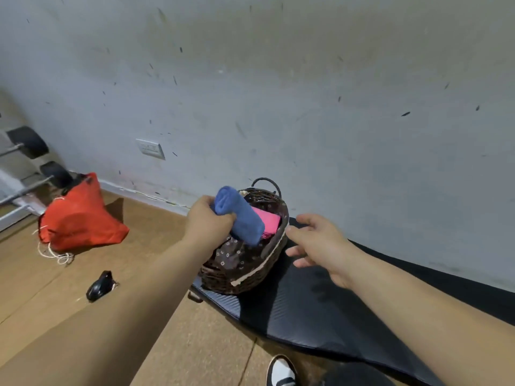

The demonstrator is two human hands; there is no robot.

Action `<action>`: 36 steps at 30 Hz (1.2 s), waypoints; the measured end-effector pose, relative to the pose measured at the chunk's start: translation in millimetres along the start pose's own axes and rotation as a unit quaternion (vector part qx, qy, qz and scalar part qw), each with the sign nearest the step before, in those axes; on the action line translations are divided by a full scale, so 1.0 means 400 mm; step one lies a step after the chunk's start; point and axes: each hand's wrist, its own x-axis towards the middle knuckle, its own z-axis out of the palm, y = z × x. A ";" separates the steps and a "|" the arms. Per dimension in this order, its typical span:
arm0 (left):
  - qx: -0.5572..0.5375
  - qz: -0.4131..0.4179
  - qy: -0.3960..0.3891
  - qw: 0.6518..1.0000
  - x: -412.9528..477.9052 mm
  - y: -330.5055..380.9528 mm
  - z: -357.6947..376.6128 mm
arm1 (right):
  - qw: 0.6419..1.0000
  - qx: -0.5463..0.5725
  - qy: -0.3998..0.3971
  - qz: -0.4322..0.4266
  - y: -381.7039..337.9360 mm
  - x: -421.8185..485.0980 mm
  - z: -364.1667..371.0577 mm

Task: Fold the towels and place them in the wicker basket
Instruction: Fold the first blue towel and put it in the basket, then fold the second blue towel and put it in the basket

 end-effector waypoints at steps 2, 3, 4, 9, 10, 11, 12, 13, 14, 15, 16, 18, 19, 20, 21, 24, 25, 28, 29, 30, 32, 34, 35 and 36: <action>0.012 -0.004 -0.009 1.000 0.032 -0.034 0.023 | 1.000 -0.012 -0.010 0.009 0.003 0.022 0.012; -0.009 -0.010 -0.014 1.000 0.046 -0.047 0.037 | 1.000 -0.016 -0.014 0.012 0.007 0.031 0.012; -0.040 -0.021 -0.019 0.999 0.061 -0.057 0.051 | 1.000 -0.018 -0.017 0.013 0.009 0.039 0.010; -0.049 -0.078 -0.081 0.992 0.124 -0.102 0.106 | 0.999 -0.019 -0.016 0.024 0.028 0.077 -0.029; 0.007 -0.074 -0.094 0.993 0.140 -0.114 0.114 | 0.999 -0.021 -0.014 0.028 0.033 0.085 -0.036; 0.069 -0.064 -0.105 0.990 0.154 -0.124 0.121 | 0.999 -0.023 -0.011 0.033 0.040 0.092 -0.041; 0.126 -0.053 -0.111 0.984 0.167 -0.132 0.127 | 0.999 -0.026 -0.011 0.036 0.047 0.098 -0.046; 0.172 -0.049 -0.113 0.977 0.176 -0.135 0.131 | 0.999 -0.028 -0.011 0.039 0.053 0.102 -0.050; 0.212 -0.055 -0.115 0.969 0.184 -0.137 0.134 | 0.999 -0.030 -0.012 0.041 0.060 0.105 -0.052; 0.246 -0.067 -0.117 0.960 0.192 -0.139 0.137 | 0.998 -0.034 -0.012 0.042 0.067 0.108 -0.053; 0.275 -0.080 -0.121 0.950 0.198 -0.141 0.142 | 0.998 -0.039 -0.013 0.043 0.073 0.111 -0.055; 0.326 -0.090 -0.130 0.932 0.210 -0.148 0.151 | 0.998 -0.047 -0.017 0.047 0.082 0.115 -0.056; 0.353 -0.084 -0.134 0.922 0.215 -0.153 0.154 | 0.997 -0.050 -0.020 0.048 0.083 0.116 -0.055; 0.383 -0.077 -0.140 0.910 0.219 -0.158 0.155 | 0.997 -0.051 -0.023 0.048 0.083 0.117 -0.053; 0.419 -0.066 -0.145 0.894 0.221 -0.161 0.156 | 0.997 -0.050 -0.025 0.047 0.081 0.116 -0.051; 0.575 0.027 -0.112 0.810 0.208 -0.148 0.156 | 0.998 -0.050 -0.035 0.030 0.068 0.112 -0.041; 0.614 0.086 -0.099 0.779 0.200 -0.142 0.161 | 0.997 -0.056 -0.039 0.022 0.064 0.110 -0.038; 0.577 0.218 -0.157 0.771 0.180 -0.135 0.195 | 0.997 -0.070 -0.043 0.006 0.066 0.107 -0.036; 0.562 0.212 -0.201 0.774 0.180 -0.144 0.205 | 0.997 -0.071 -0.044 0.007 0.069 0.105 -0.037; 0.564 0.194 -0.237 0.767 0.180 -0.155 0.214 | 0.997 -0.071 -0.044 0.009 0.074 0.102 -0.040; 0.580 0.163 -0.264 0.753 0.185 -0.180 0.226 | 0.996 -0.073 -0.043 0.012 0.084 0.094 -0.048; 0.587 0.151 -0.259 0.752 0.178 -0.195 0.234 | 0.996 -0.081 -0.042 0.013 0.092 0.085 -0.061; 0.590 0.147 -0.256 0.752 0.176 -0.197 0.236 | 0.996 -0.083 -0.040 0.014 0.094 0.080 -0.069; 0.590 0.141 -0.258 0.752 0.174 -0.193 0.238 | 0.996 -0.085 -0.036 0.015 0.094 0.075 -0.077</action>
